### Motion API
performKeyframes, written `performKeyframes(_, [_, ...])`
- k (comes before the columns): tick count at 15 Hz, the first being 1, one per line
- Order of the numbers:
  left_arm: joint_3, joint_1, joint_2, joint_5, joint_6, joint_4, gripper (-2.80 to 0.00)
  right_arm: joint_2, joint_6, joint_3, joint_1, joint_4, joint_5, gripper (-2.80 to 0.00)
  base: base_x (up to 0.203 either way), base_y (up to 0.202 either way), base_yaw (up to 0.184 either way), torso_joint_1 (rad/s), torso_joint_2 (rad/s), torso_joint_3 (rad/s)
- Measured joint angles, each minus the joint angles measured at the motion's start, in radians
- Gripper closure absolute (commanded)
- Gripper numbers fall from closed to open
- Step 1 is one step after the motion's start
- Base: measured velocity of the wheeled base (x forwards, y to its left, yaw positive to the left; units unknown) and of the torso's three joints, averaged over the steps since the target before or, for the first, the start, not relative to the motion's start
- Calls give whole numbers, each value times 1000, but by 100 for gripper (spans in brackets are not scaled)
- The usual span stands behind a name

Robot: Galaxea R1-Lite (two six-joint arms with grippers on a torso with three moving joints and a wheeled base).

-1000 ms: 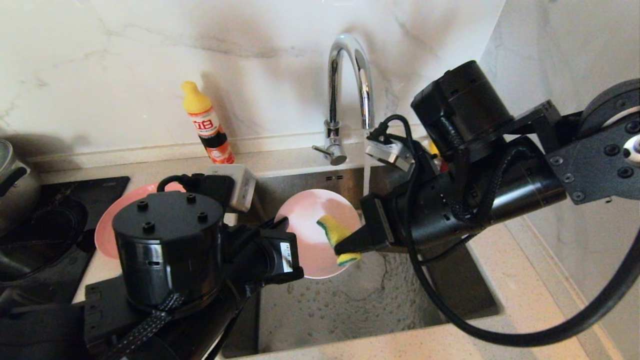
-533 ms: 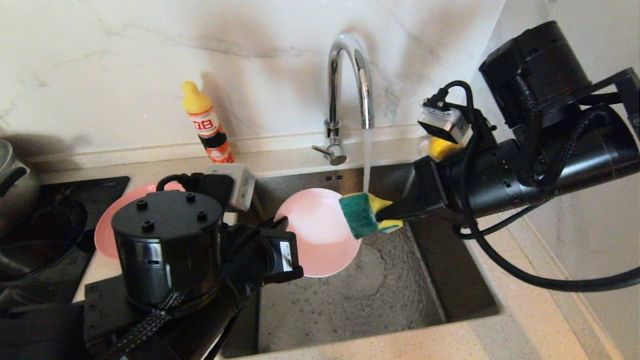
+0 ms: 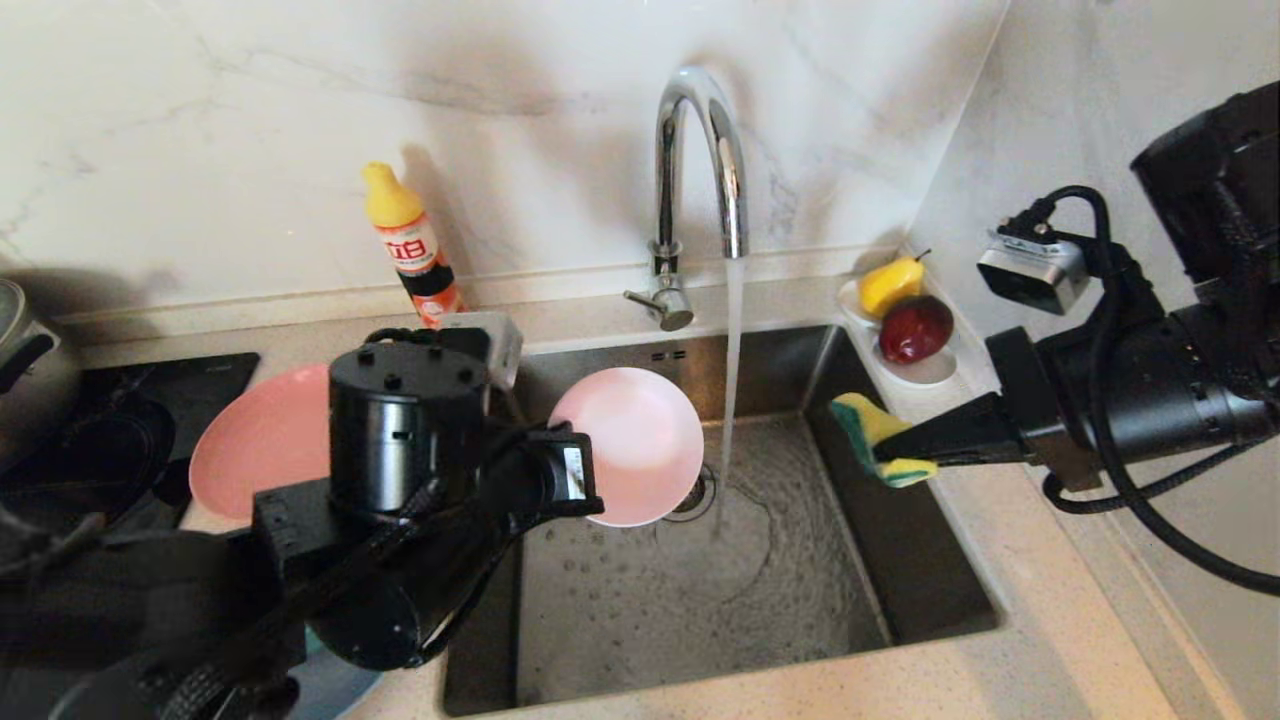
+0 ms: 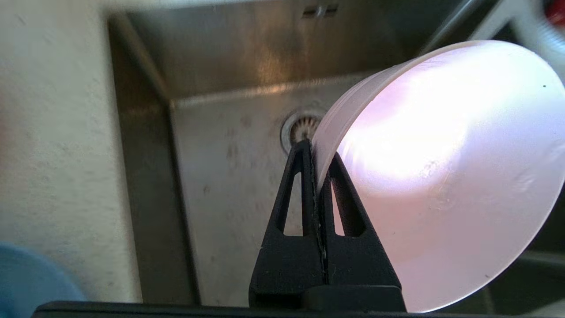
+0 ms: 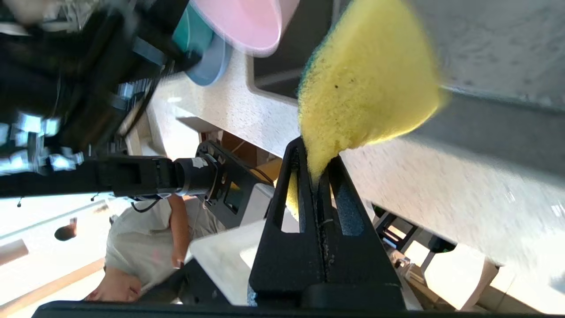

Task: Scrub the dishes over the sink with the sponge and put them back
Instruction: Rinse the bowl

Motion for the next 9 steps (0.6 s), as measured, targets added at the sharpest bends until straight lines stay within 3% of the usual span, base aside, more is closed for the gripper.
performKeyframes(2, [-111, 26, 37, -62, -72, 139, 0, -61, -3, 60, -28, -1, 0, 0, 0, 0, 0, 0, 0, 0])
performKeyframes(6, [-351, 72, 137, -235, -277, 452, 0, -177, -7, 188, -78, -9, 0, 0, 0, 0, 0, 0, 0, 0])
performKeyframes(9, [-454, 86, 236, -271, -344, 497, 0, -241, -8, 234, -91, -12, 0, 0, 0, 0, 0, 0, 0, 0])
